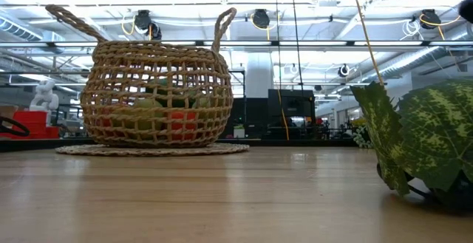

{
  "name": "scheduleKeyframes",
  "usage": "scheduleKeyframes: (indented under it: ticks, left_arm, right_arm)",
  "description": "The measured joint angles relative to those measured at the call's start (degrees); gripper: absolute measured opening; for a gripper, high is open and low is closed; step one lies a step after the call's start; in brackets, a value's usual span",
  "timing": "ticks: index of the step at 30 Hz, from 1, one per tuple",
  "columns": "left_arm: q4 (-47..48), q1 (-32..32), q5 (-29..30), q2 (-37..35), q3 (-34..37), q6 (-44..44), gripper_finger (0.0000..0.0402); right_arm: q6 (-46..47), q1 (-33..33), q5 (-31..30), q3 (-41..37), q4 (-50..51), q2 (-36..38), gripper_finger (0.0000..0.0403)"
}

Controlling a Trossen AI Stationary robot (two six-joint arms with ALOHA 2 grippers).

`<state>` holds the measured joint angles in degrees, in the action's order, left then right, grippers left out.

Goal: Build produce basket
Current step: Put the lime into the basket

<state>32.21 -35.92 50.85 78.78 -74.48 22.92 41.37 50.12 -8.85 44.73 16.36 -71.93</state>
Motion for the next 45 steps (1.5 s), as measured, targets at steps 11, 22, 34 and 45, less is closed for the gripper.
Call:
scheduleKeyframes:
  ticks: [11, 22, 34, 45]
  left_arm:
    - [-10.8, -0.1, -3.8, 5.3, -0.1, -15.5, 0.0279]
    - [-21.5, 2.7, -7.5, 11.8, -0.1, -30.9, 0.0378]
    - [-25.4, 3.9, -12.4, 13.9, 0.0, -37.4, 0.0362]
    - [-29.2, 3.5, -18.1, 16.5, 0.0, -48.5, 0.0354]
  right_arm:
    - [3.8, -5.2, -1.7, 0.0, -2.9, 3.5, 0.0219]
    - [3.1, -8.6, -2.7, 0.0, -5.1, 3.5, 0.0219]
    - [-7.2, -9.3, -12.3, 0.0, -16.0, 3.5, 0.0219]
    - [-16.7, -11.3, -13.4, 0.0, -24.8, 3.2, 0.0219]
